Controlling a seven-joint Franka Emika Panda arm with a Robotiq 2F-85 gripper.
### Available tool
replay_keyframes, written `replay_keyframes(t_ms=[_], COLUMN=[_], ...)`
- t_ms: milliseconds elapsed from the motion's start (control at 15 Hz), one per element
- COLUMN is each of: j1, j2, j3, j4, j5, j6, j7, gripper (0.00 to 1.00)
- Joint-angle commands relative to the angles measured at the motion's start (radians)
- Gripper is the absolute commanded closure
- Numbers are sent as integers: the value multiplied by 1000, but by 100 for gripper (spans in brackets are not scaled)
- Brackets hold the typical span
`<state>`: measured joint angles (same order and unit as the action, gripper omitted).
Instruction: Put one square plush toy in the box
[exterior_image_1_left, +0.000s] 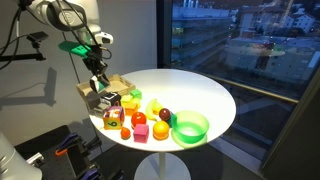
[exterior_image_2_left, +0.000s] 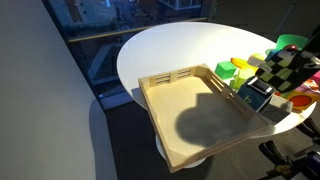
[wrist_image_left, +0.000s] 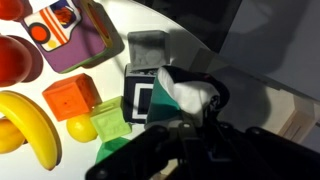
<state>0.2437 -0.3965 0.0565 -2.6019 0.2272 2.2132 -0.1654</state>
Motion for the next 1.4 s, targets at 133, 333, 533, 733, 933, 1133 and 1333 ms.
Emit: replay_keyframes(t_ms=[133,333,533,733,933,1133,1333], j1=[24,25,15,5,-6,-21,-40], j2=[110,157,195,216,226,230,221], j3=[29,60,91,104,103,95,86], j4=[81,112,132,145,156,166,175], j5=[78,79,44,22,20,23,27], j6=[-8,-9,-16,-22,-30,-46,-84], j7=[-12,10,40,63,65,65,57], gripper=[95,95,53,30,6,0,0])
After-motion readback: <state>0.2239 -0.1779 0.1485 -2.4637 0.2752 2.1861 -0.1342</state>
